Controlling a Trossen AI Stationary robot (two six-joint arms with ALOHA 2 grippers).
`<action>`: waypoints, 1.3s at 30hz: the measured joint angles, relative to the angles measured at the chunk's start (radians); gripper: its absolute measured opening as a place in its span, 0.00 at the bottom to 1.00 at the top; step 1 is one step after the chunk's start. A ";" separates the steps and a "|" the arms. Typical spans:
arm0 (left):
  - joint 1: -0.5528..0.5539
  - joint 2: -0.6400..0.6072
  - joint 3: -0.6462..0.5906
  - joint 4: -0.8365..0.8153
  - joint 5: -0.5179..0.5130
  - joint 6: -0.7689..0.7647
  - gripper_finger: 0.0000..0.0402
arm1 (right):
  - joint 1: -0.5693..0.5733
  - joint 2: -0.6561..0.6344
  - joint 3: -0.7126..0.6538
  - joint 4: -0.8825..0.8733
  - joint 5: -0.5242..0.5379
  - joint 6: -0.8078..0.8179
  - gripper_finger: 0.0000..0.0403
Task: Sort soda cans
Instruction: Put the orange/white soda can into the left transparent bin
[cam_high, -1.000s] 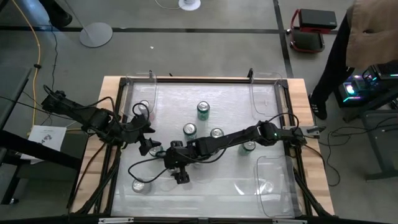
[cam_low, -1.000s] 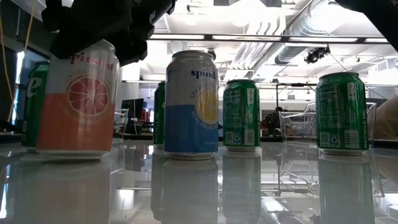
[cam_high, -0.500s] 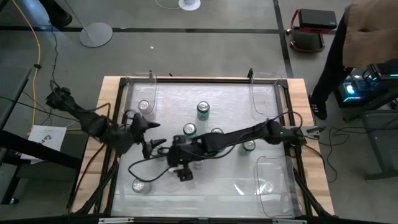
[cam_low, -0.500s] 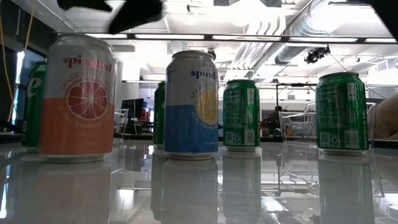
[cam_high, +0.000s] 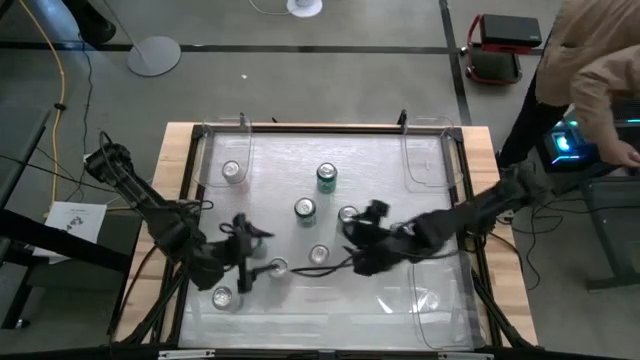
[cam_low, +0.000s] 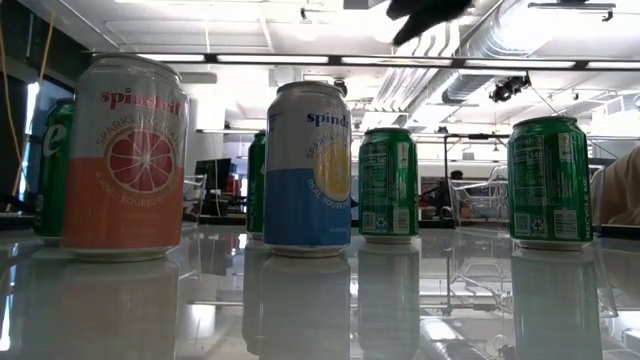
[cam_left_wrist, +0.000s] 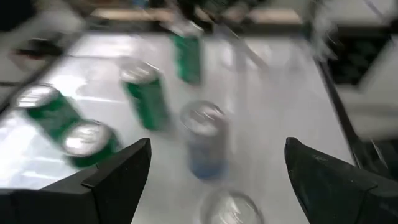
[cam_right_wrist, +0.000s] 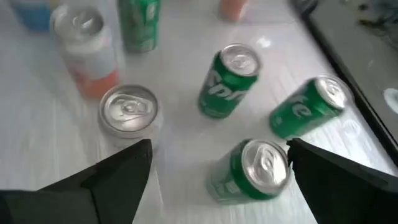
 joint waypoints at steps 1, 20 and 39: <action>-0.003 0.009 -0.001 0.002 0.023 0.028 0.86 | 0.024 -0.043 -0.054 0.061 0.035 0.024 0.91; 0.108 0.343 0.268 -0.312 0.188 -0.457 0.86 | 0.151 -0.193 -0.425 0.568 0.145 0.033 0.91; 0.132 0.488 0.378 -0.594 0.360 -0.619 0.86 | 0.184 -0.193 -0.425 0.571 0.143 0.042 0.91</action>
